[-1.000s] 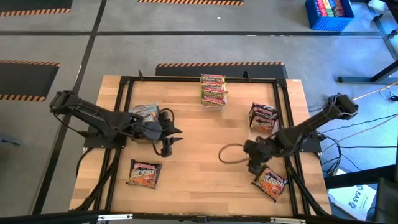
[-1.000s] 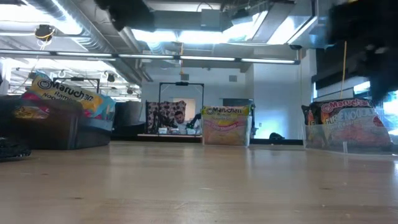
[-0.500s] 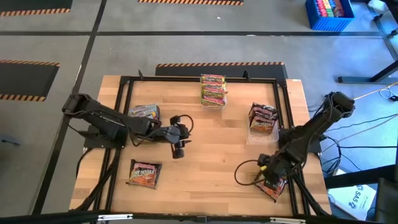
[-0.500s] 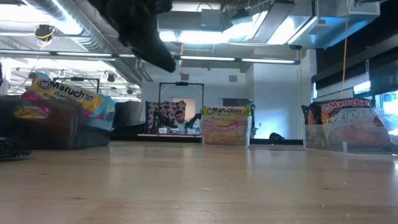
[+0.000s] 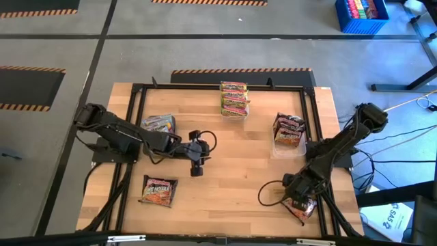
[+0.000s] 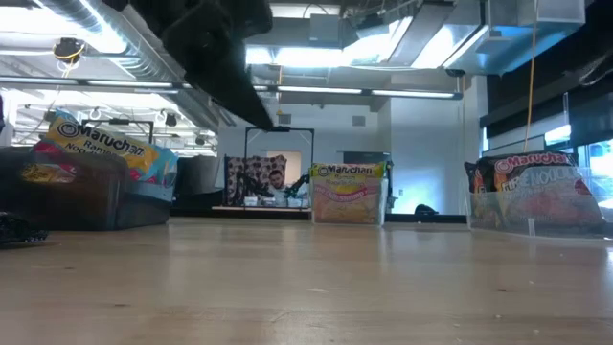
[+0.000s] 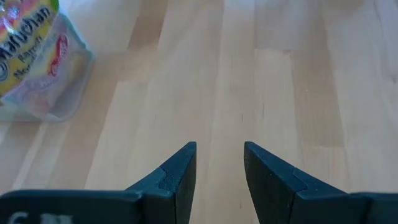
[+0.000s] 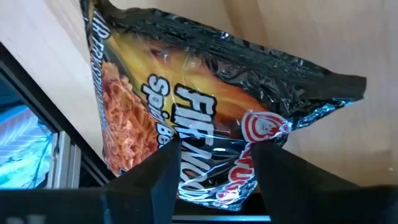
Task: Sort Maruchan noodles
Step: Put the right black noodle pack into the bottom transparent bin
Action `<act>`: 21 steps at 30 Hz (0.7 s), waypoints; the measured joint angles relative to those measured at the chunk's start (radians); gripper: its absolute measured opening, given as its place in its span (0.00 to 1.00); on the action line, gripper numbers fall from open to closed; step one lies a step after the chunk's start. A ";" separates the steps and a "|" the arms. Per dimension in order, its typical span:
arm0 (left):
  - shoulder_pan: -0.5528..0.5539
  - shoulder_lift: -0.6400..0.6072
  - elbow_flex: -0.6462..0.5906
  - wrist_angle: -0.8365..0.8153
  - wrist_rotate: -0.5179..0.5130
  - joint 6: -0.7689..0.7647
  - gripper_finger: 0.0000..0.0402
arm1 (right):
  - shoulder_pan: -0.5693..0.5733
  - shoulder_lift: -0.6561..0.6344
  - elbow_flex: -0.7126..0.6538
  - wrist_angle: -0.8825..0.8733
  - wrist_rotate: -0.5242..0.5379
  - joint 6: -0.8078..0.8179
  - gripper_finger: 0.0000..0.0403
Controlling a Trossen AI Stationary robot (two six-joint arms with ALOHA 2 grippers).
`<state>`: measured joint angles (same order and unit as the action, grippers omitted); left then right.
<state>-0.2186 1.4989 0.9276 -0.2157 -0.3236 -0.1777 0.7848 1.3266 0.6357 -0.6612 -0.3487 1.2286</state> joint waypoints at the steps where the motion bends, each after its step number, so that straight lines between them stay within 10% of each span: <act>1: 0.002 0.000 -0.001 -0.008 0.000 0.003 0.32 | -0.004 0.000 -0.001 0.006 0.010 0.001 0.46; 14: 0.007 0.000 -0.002 0.003 -0.008 -0.005 0.32 | -0.260 0.012 -0.005 0.188 0.526 -0.012 0.41; 21: 0.007 0.001 -0.002 0.035 -0.008 -0.029 0.32 | -0.434 0.083 -0.002 0.318 0.586 -0.244 0.41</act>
<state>-0.2117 1.5004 0.9252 -0.1808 -0.3313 -0.2068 0.3513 1.4092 0.6332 -0.3436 0.2373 0.9842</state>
